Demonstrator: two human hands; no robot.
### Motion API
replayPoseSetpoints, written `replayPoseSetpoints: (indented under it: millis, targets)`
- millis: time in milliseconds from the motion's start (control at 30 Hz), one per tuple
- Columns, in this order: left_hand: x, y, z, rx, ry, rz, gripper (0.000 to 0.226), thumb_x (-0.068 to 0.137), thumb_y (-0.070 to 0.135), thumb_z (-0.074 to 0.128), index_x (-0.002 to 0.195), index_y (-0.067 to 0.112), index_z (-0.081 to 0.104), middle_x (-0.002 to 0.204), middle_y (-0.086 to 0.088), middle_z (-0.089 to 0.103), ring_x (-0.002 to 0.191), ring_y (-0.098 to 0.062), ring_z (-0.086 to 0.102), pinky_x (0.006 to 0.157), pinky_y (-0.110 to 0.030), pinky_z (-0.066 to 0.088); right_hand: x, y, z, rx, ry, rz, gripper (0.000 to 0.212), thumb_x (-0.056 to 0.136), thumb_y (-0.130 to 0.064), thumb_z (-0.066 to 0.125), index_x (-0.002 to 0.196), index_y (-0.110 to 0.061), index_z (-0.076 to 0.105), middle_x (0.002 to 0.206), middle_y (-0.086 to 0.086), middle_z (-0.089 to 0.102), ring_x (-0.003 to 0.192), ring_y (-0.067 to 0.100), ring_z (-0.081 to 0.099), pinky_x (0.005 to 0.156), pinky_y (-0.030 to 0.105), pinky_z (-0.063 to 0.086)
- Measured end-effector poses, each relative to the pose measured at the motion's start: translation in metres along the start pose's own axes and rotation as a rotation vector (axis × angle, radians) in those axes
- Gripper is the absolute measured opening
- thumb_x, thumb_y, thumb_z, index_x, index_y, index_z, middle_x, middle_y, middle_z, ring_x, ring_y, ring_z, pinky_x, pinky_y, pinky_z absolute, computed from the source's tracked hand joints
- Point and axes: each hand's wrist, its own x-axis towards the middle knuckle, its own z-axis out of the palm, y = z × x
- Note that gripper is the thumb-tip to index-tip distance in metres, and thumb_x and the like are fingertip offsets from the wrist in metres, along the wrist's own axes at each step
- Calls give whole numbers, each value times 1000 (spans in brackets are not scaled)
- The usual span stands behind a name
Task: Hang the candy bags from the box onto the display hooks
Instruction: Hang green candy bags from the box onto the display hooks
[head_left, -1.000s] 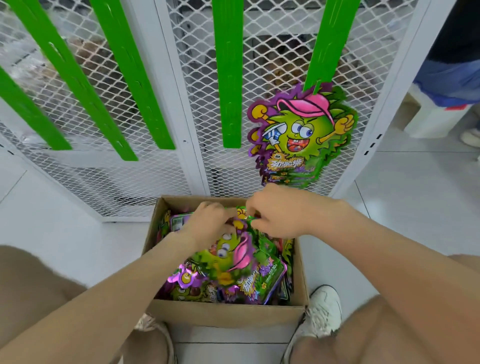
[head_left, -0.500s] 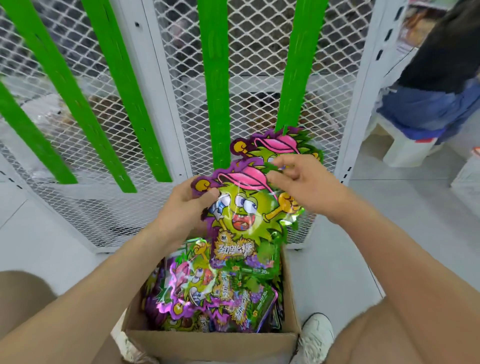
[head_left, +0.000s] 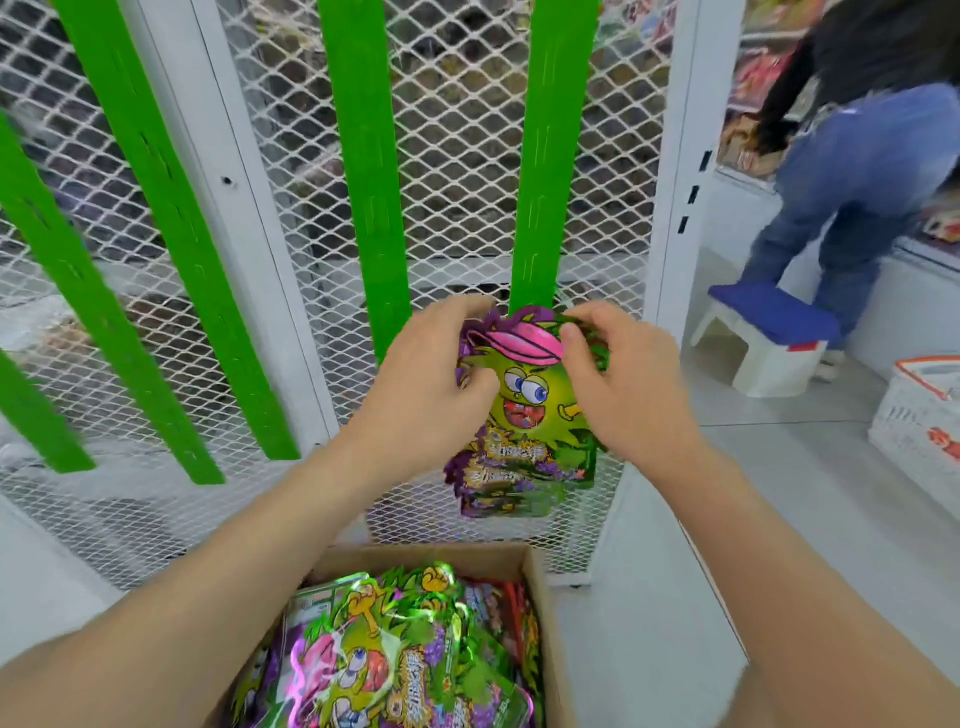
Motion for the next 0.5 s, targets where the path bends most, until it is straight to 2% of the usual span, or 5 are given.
replayPoseSetpoints:
  millis: [67, 133, 200, 300, 500]
  targets:
    - [16, 5, 10, -63, -33, -52, 59, 88, 9, 63, 145, 22, 55, 132, 16, 59, 131, -11, 54, 106, -17, 33, 6, 6, 2, -39, 39, -5, 18, 106, -32, 53, 113, -29, 70, 89, -8, 74, 79, 18, 67, 74, 44, 56]
    - [28, 3, 18, -99, -22, -90, 63, 79, 27, 60, 141, 32, 56, 128, 23, 63, 131, -16, 57, 116, -34, 40, 10, 11, 4, -52, 59, -11, 19, 106, -30, 53, 114, -27, 70, 91, -10, 73, 80, 18, 67, 77, 46, 56]
    - [34, -1, 24, -129, -19, -119, 68, 67, 45, 53, 134, 41, 56, 121, 25, 67, 129, -20, 59, 112, -50, 46, 13, 13, 7, -84, 94, -34, 22, 104, -33, 53, 113, -30, 72, 91, -10, 73, 85, 20, 67, 84, 50, 54]
    - [38, 1, 30, -161, -3, -151, 56, 64, 50, 56, 121, 50, 52, 109, 29, 64, 123, -23, 60, 107, -53, 48, 16, 12, 10, -113, 134, -37, 24, 101, -39, 52, 112, -33, 73, 91, -12, 73, 90, 21, 68, 90, 53, 52]
    - [39, 6, 36, -116, 3, -104, 26, 78, 54, 57, 104, 52, 61, 95, 26, 66, 111, -30, 62, 101, -58, 48, 13, 8, 6, -22, 130, 4, 17, 103, -22, 57, 110, -21, 72, 87, -17, 64, 74, 4, 58, 74, 12, 44]
